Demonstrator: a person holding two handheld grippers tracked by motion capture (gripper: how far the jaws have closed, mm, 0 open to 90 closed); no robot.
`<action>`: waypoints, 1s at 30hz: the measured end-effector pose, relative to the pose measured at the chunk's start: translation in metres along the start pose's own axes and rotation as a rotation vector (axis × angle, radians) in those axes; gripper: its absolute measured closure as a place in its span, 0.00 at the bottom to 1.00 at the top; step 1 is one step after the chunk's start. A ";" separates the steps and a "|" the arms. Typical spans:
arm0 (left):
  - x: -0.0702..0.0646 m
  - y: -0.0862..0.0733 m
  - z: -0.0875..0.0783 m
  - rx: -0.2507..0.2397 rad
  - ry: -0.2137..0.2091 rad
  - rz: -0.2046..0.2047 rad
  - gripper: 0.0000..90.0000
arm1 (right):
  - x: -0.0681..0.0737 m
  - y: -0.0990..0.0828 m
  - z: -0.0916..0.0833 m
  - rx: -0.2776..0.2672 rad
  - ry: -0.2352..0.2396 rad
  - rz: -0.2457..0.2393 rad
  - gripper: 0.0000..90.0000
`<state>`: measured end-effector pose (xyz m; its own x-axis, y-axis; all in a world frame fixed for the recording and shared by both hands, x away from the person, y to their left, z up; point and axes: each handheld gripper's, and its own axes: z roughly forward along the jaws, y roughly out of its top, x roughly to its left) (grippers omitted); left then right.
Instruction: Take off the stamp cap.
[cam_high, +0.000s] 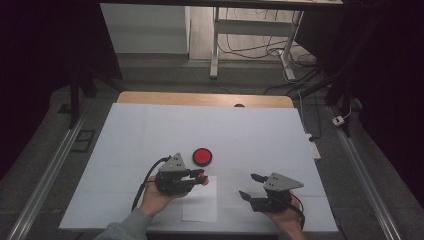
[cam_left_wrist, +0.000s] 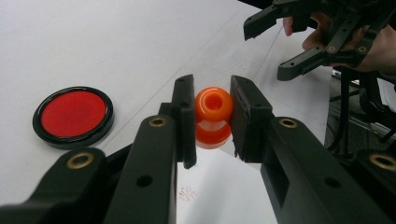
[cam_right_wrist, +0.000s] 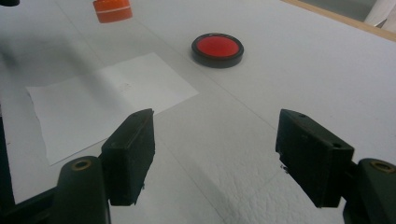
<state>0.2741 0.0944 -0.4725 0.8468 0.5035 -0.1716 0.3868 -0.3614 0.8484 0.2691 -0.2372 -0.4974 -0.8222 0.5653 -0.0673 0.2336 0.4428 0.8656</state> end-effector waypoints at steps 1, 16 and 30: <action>0.000 0.000 0.000 0.003 -0.001 0.001 0.81 | 0.000 0.000 0.001 -0.005 0.007 0.000 0.31; -0.001 0.000 0.002 0.004 -0.003 0.000 0.81 | 0.012 0.006 0.015 -0.004 0.041 -0.014 0.31; -0.001 0.000 0.002 0.005 -0.006 0.001 0.81 | 0.024 0.012 0.029 -0.005 0.064 -0.035 0.31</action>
<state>0.2739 0.0926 -0.4735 0.8491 0.4987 -0.1739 0.3881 -0.3657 0.8459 0.2673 -0.1977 -0.5032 -0.8616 0.5033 -0.0660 0.2012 0.4580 0.8659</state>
